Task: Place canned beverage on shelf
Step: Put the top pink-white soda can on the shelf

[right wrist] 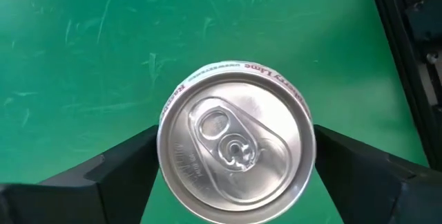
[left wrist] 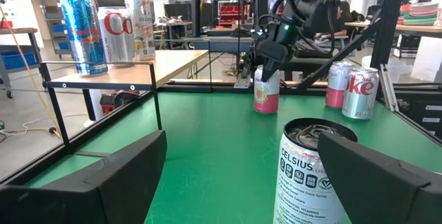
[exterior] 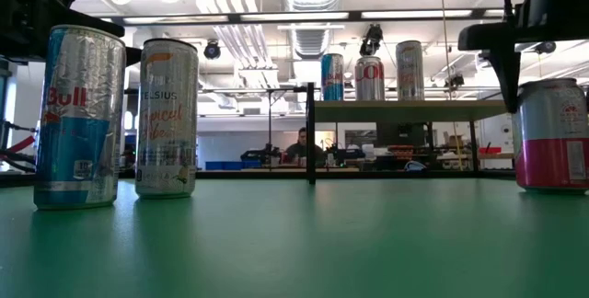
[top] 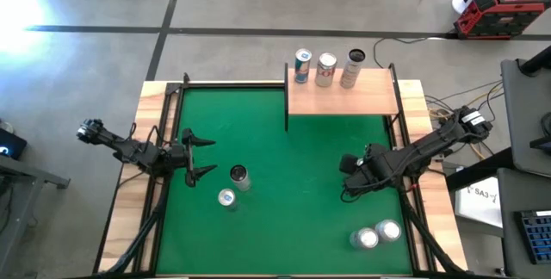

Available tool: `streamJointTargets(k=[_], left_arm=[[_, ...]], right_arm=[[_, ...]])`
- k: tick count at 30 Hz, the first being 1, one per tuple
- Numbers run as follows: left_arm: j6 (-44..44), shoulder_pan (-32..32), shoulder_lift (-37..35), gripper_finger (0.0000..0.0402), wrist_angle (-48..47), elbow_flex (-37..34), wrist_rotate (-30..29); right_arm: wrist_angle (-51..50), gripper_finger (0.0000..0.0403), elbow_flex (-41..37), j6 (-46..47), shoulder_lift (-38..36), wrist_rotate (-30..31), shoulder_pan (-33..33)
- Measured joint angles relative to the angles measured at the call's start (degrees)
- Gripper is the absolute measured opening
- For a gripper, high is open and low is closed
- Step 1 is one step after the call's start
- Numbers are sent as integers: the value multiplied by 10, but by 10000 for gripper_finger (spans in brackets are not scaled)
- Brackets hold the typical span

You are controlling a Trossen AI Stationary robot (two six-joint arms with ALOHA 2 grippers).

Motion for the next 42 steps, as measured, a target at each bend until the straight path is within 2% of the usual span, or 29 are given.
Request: streamJointTargets(k=[7,13,24,30,37,42], left_arm=[[0,0,0,361,0,0,0],[0,0,0,361,0,0,0],[0,0,0,361,0,0,0],[0,0,0,361,0,0,0],[0,0,0,361,0,0,0],[0,0,0,361,0,0,0]], right_arm=[[10,292,-3,-4,0,10,-1],[22,290,-3,-90,0,35,-1],[105,303,32,-429,-7,112,-1],[165,303,58,-613,-7,128,-1],[229,304,58,-814,-3,98,-1],[254,304,58,-926,2,30,-5]])
